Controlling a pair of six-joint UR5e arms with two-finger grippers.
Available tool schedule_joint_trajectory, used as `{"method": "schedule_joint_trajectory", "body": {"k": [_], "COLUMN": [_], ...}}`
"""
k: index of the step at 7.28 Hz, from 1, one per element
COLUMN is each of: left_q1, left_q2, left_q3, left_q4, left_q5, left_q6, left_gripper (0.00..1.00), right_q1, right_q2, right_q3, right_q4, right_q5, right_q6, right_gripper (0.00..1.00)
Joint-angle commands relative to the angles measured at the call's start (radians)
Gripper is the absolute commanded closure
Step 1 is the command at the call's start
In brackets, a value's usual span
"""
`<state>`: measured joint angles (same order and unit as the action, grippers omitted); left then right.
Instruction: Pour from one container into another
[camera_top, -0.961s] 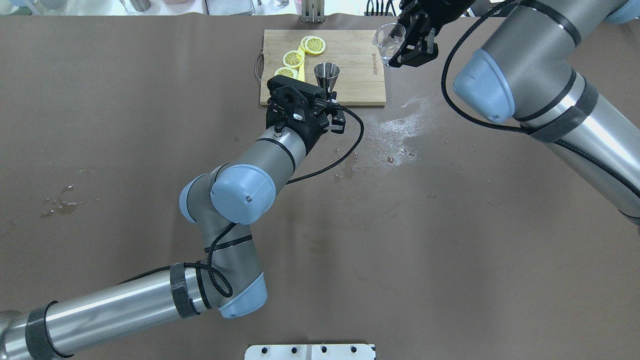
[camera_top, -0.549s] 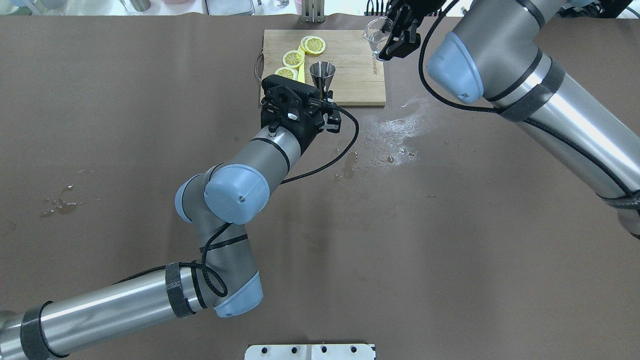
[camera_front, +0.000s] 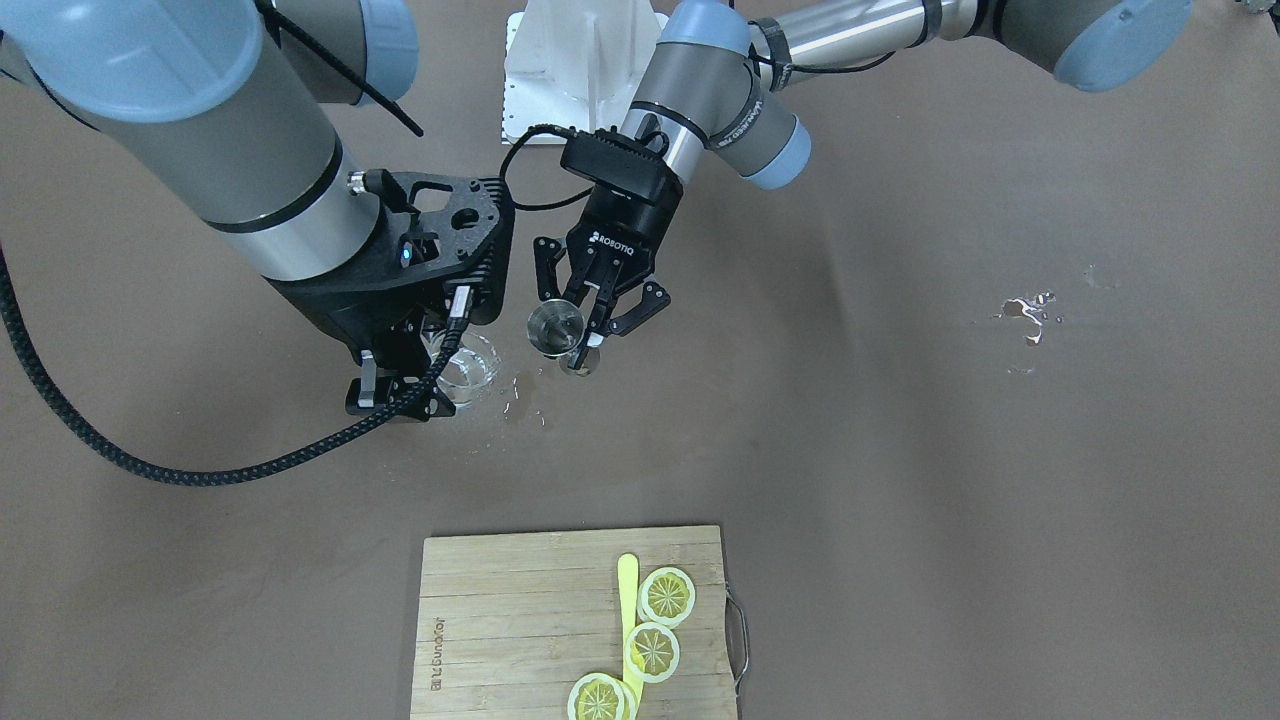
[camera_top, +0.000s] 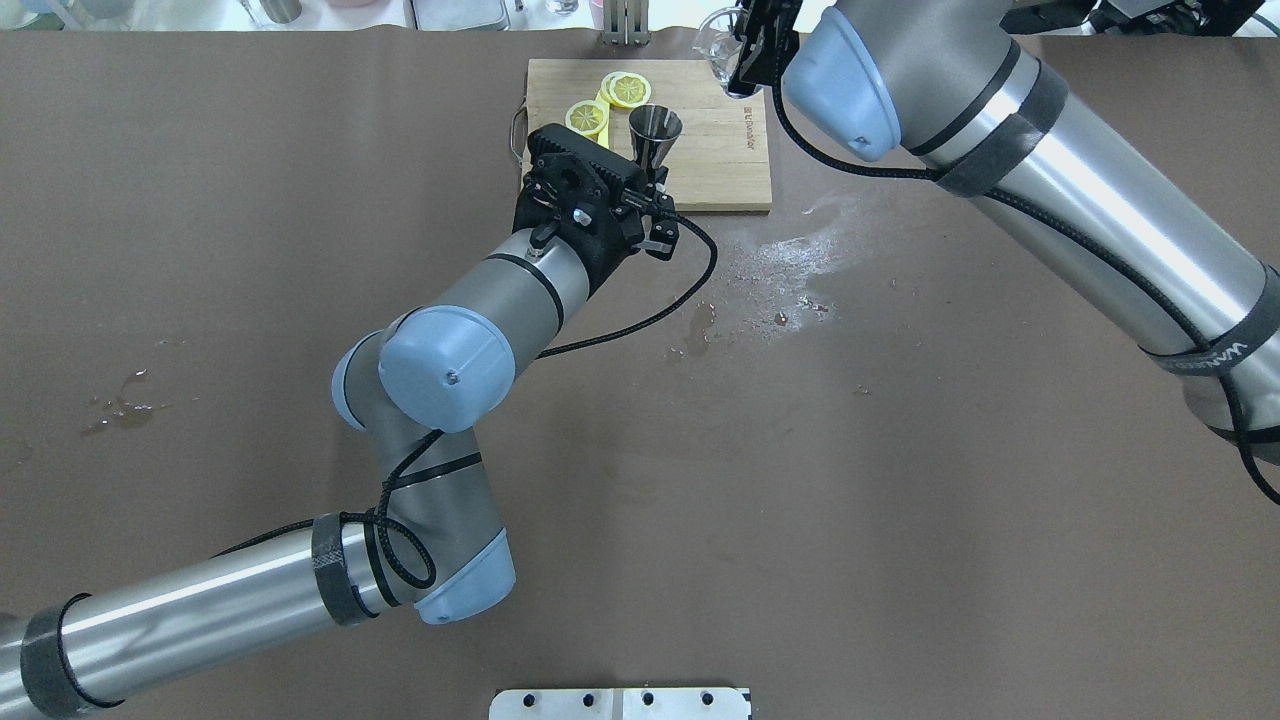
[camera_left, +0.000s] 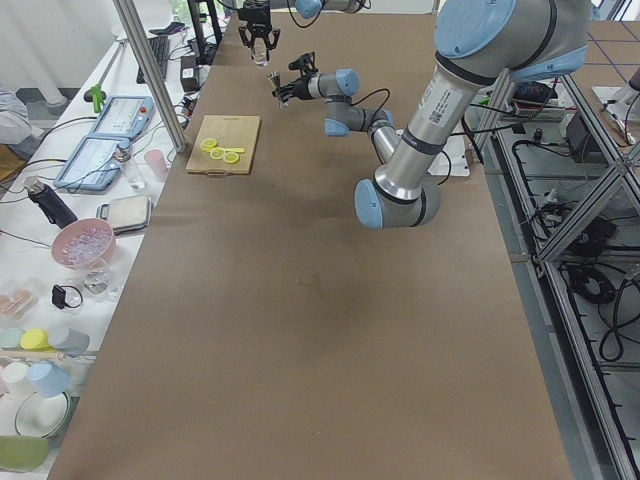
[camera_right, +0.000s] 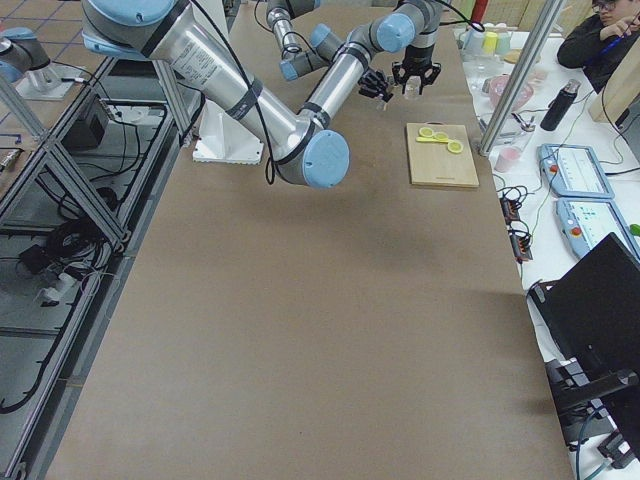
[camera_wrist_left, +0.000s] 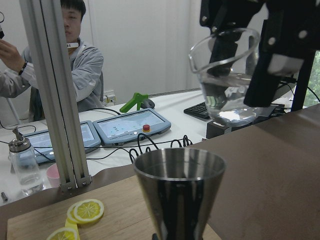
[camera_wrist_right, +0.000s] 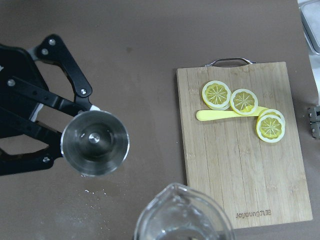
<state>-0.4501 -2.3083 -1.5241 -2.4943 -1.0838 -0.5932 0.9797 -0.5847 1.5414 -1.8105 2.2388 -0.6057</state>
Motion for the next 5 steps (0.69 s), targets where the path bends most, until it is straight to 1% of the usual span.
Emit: {"method": "schedule_joint_trajectory", "body": {"k": [1,2,4,5], "left_q1": [0.007,0.008,0.005,0.005], "left_q2": [0.024,0.027,0.04,0.047], "left_q3": [-0.007,-0.007,-0.007,0.001], "left_q4": [-0.012,-0.017,-0.017,-0.053], "left_q5": [0.002,0.004,0.005,0.007], "left_q6": [0.003,0.003,-0.02,-0.033], "left_gripper": [1.0,1.0,1.0,1.0], "right_q1": [-0.007,-0.019,-0.047,-0.065], "right_q2": [0.019,0.022,0.042,0.063], "right_q3": [0.005,0.005,0.022,0.023], "right_q4": [-0.036,-0.041,-0.123,-0.174], "right_q5": [-0.016,-0.034,-0.08,-0.115], "right_q6": [-0.006,-0.008,-0.051,-0.084], "right_gripper": [1.0,1.0,1.0,1.0]}}
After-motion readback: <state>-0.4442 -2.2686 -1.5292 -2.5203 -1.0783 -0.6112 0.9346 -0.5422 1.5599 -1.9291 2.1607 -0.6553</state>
